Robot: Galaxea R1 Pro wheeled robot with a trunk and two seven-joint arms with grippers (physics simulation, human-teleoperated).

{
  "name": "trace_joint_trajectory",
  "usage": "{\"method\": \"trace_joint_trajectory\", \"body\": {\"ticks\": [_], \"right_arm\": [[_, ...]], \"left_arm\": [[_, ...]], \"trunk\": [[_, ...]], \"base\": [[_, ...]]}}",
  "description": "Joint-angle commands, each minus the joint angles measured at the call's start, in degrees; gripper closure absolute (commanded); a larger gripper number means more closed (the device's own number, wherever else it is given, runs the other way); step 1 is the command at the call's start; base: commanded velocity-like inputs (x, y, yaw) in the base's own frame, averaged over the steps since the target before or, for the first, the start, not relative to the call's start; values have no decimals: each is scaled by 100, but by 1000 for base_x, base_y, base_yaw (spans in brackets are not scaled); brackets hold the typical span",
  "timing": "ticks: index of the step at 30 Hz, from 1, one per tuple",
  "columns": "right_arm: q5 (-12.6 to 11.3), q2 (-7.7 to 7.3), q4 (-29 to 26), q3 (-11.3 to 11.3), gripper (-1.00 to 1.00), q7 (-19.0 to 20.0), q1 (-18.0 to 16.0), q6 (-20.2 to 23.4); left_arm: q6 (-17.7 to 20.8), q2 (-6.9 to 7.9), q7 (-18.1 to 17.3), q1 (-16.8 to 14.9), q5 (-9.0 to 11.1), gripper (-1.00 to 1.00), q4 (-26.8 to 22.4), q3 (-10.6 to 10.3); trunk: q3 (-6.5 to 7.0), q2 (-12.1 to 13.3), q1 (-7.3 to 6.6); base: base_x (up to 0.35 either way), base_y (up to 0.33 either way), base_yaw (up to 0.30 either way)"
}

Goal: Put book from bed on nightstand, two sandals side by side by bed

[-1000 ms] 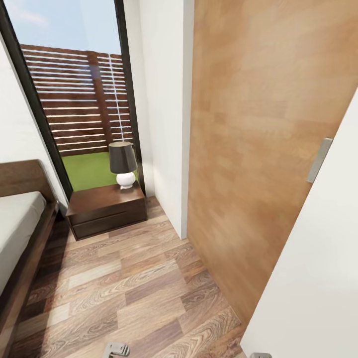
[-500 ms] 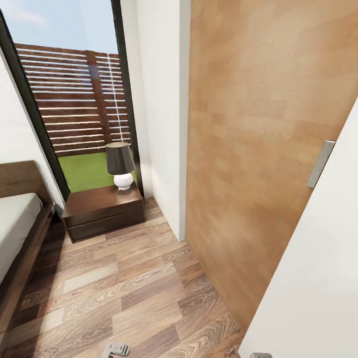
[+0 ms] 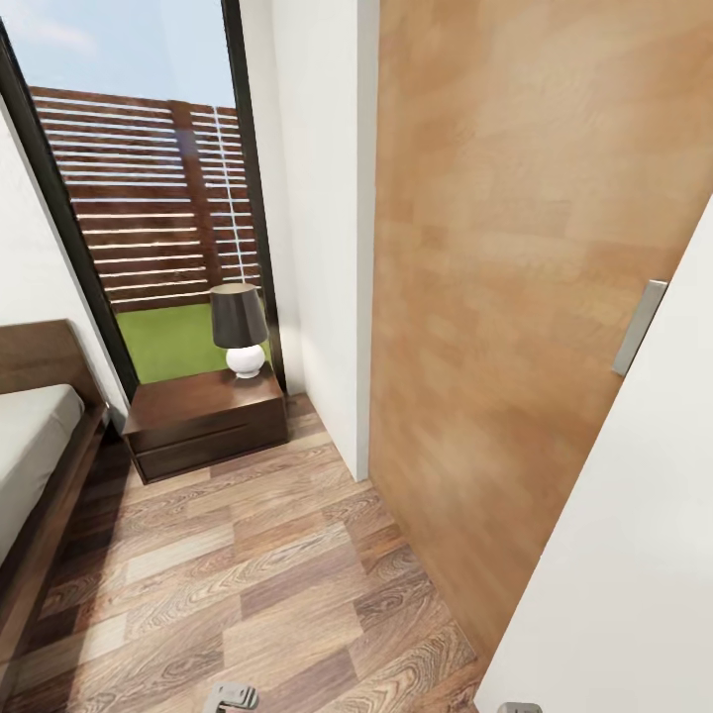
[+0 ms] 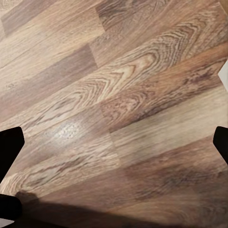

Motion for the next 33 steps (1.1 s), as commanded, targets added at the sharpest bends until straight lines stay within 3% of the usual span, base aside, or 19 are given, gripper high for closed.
{"method": "trace_joint_trajectory", "body": {"ticks": [1,19,33], "right_arm": [[-55,-1,27,5,-100,38,-10,-29],[-55,0,28,5,-100,38,-10,-29],[-55,-1,27,5,-100,45,-10,-29]], "left_arm": [[-16,1,-17,-3,-60,-100,2,47],[-16,-66,-11,-3,-60,-100,2,47],[-16,-86,-10,-3,-60,-100,5,47]], "trunk": [[-5,-3,0],[-5,-3,0],[-8,-3,0]], "base": [[0,0,0],[54,-2,0],[256,-73,26]]}}
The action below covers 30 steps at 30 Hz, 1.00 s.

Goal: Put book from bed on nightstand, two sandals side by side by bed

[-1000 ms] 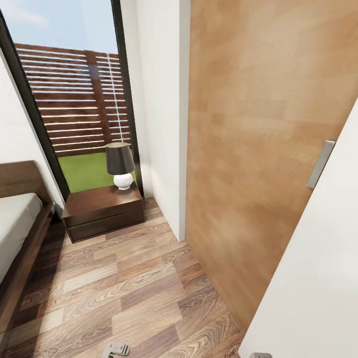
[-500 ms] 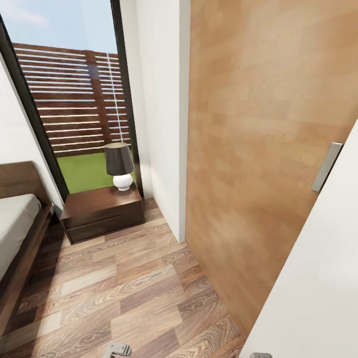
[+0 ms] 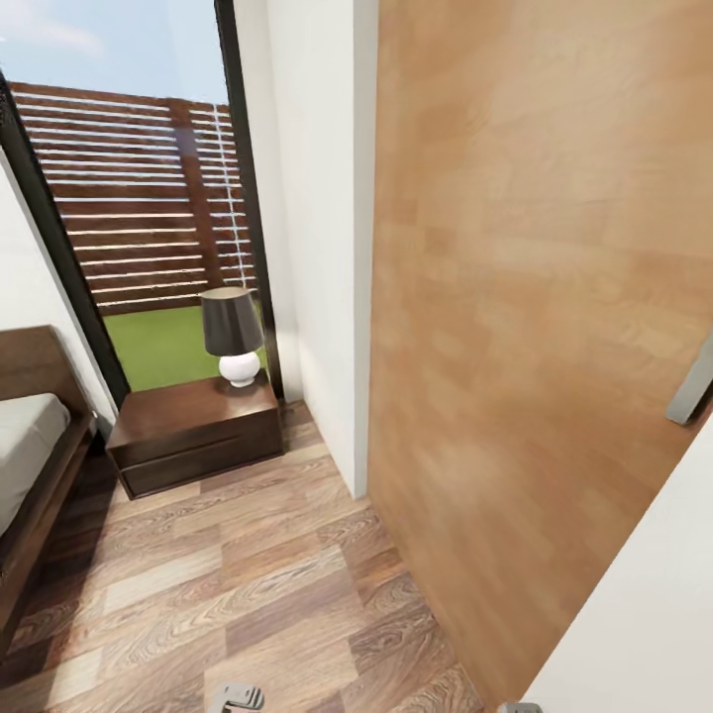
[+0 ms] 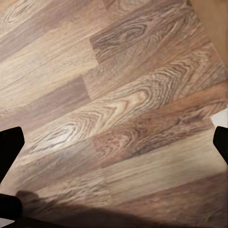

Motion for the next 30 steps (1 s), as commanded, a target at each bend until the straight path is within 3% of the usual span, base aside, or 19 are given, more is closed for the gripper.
{"method": "trace_joint_trajectory", "body": {"ticks": [1,6,18,30], "right_arm": [[-55,-2,26,5,-100,39,-9,-29],[-55,-2,26,5,-100,40,-9,-29],[-55,0,26,5,-100,40,-9,-29],[-55,-2,27,5,-100,35,-9,-29]], "left_arm": [[-16,1,-16,-4,-60,-100,2,47],[-16,0,-16,-4,-60,-100,2,47],[-16,0,-16,-4,-60,-100,1,47],[-16,0,-16,-4,-59,-100,5,47]], "trunk": [[-8,-3,2],[-18,-3,2],[-19,-3,2],[-19,-3,2]], "base": [[129,-11,197],[60,-5,180],[9,0,11],[282,0,60]]}}
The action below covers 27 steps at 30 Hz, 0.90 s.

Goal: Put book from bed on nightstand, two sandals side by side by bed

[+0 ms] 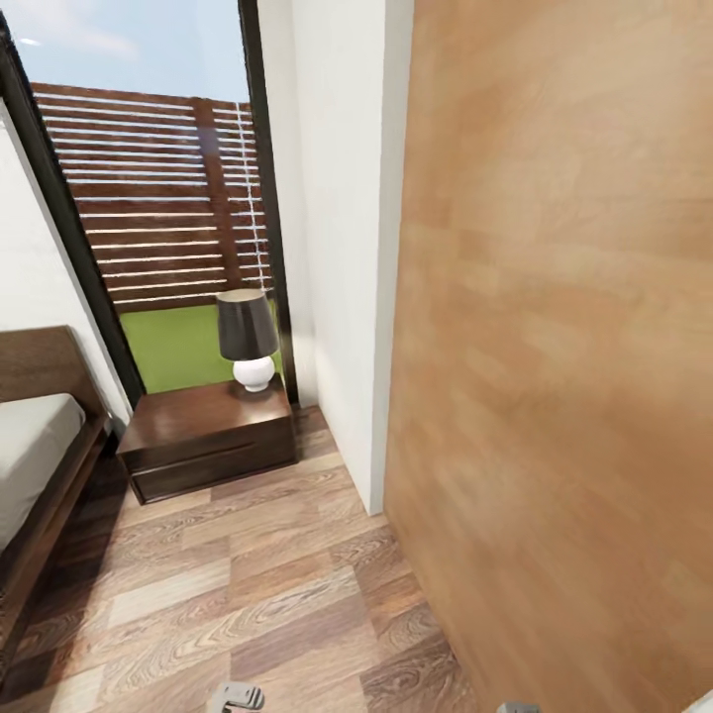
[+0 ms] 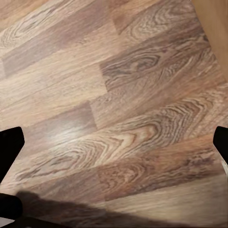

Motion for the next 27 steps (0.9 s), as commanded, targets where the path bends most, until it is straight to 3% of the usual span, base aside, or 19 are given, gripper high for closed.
{"method": "trace_joint_trajectory", "body": {"ticks": [1,27], "right_arm": [[-55,0,26,5,-100,39,-10,-28],[-55,0,30,5,-100,38,-10,-25]], "left_arm": [[-16,1,-16,-4,-59,-100,2,47],[-16,-3,-16,-4,-61,-100,8,47]], "trunk": [[-6,-2,3],[-6,-2,3]], "base": [[226,0,265],[16,0,285]]}}
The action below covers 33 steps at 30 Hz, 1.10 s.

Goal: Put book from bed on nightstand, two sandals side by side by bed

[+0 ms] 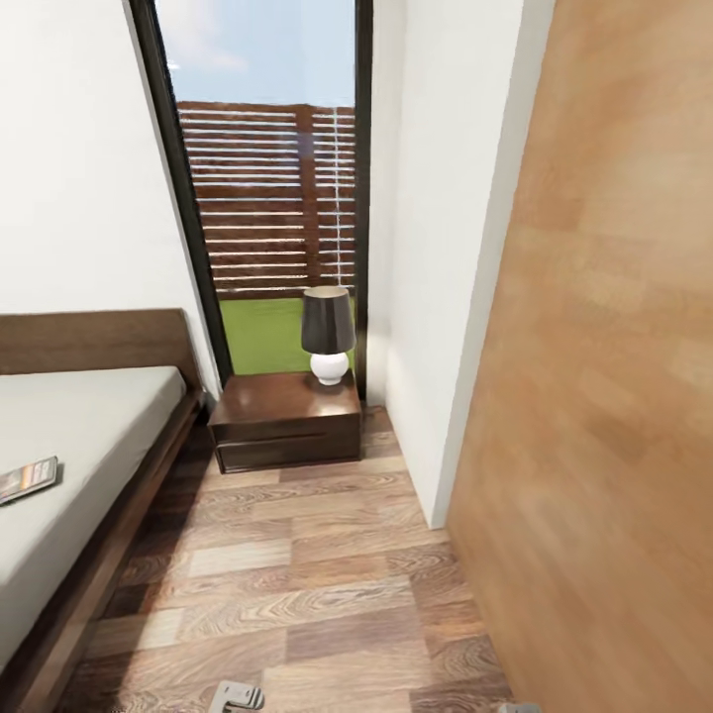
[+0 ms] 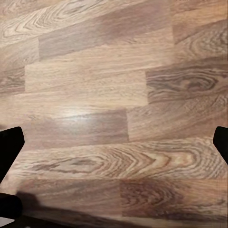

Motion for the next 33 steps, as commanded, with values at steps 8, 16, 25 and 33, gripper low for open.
{"method": "trace_joint_trajectory", "body": {"ticks": [8,16,25,33], "right_arm": [[-55,-2,25,6,-100,43,-10,-28],[-55,-2,24,6,-100,44,-10,-28],[-55,0,27,6,-100,40,-10,-32],[-55,2,29,6,-100,35,-10,-30]], "left_arm": [[-16,-16,-16,-4,-60,-100,3,47],[-16,-17,-16,-4,-54,-100,3,54],[-16,-15,-16,-4,-52,-100,3,55],[-16,-16,-16,-4,-51,-100,3,55]], "trunk": [[-5,-3,0],[-5,-3,0],[-5,-3,0],[-5,-3,0]], "base": [[163,-40,55],[301,-54,4],[317,-6,30],[300,0,254]]}}
